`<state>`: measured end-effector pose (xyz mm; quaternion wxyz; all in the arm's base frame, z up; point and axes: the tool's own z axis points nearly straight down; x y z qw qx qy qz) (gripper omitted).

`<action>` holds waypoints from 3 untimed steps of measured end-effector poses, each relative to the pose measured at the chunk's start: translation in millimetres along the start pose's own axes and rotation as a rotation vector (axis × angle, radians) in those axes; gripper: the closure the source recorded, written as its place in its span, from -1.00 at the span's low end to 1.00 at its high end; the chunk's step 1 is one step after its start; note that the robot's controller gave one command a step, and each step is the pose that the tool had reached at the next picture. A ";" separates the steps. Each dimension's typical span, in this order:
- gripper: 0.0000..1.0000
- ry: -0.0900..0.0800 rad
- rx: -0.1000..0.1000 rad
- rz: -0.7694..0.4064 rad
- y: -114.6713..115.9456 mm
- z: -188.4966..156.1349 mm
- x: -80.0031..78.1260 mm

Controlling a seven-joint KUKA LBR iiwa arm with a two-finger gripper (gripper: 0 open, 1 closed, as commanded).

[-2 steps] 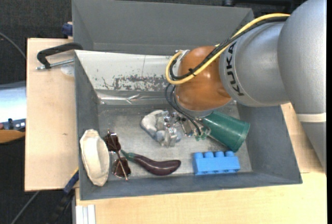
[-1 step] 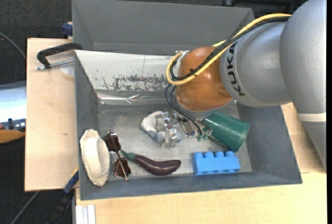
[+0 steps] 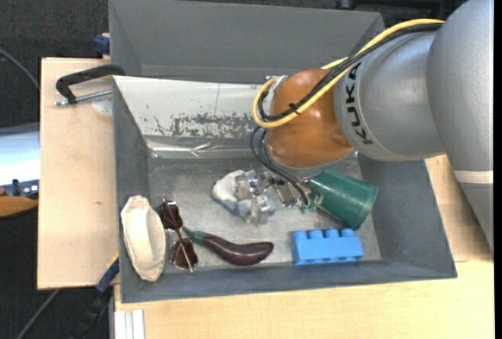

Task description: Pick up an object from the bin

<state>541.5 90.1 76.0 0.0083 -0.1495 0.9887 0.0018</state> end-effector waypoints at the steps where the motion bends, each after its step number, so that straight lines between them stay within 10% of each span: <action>1: 1.00 -0.002 -0.001 0.017 0.2 -14.6 -0.2; 3: 1.00 -0.005 -0.001 0.023 0.6 -33.5 -1.6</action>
Offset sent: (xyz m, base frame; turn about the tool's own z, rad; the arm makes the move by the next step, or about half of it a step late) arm -0.0001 0.0001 0.0485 0.0000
